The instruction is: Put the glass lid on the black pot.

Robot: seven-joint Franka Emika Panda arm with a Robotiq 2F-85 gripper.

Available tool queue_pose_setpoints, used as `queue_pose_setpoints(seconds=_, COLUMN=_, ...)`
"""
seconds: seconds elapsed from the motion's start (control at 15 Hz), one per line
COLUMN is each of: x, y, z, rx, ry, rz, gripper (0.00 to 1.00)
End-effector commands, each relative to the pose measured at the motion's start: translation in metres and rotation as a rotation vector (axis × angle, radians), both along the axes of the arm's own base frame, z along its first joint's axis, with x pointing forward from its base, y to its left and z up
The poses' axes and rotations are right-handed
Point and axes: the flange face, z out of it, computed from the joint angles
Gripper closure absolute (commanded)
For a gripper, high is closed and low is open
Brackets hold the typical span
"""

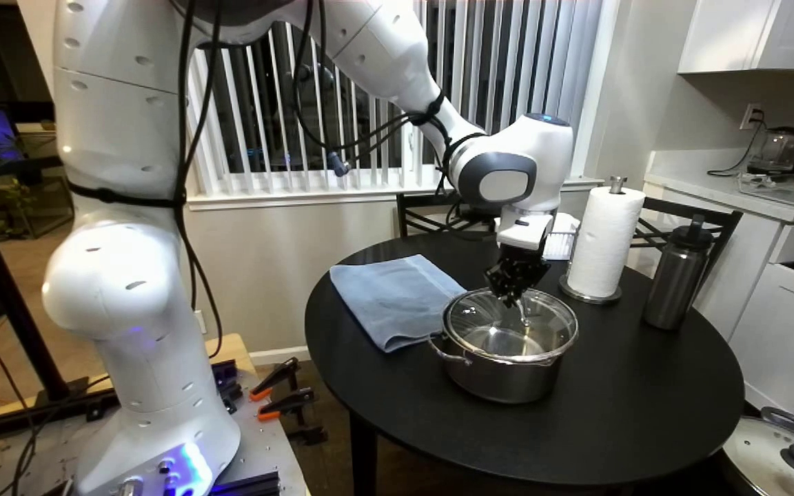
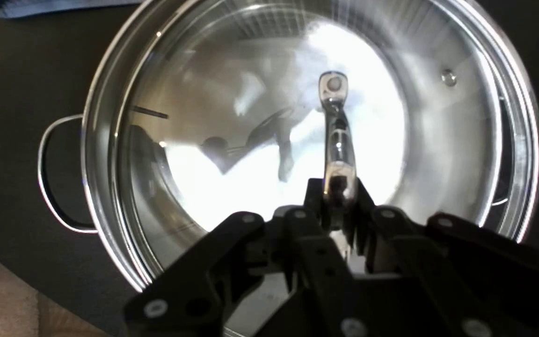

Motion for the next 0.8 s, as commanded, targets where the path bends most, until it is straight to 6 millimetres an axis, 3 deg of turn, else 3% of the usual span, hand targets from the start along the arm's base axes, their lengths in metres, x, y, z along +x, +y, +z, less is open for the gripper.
queue_pose_setpoints(seconds=0.0, x=0.007, y=0.001, z=0.002, rx=0.023, ry=-0.017, rz=0.019, gripper=0.93)
queue_pose_setpoints(seconds=0.73, x=-0.006, y=0.003, z=0.008, rx=0.177, ry=0.094, rz=0.085, gripper=0.93)
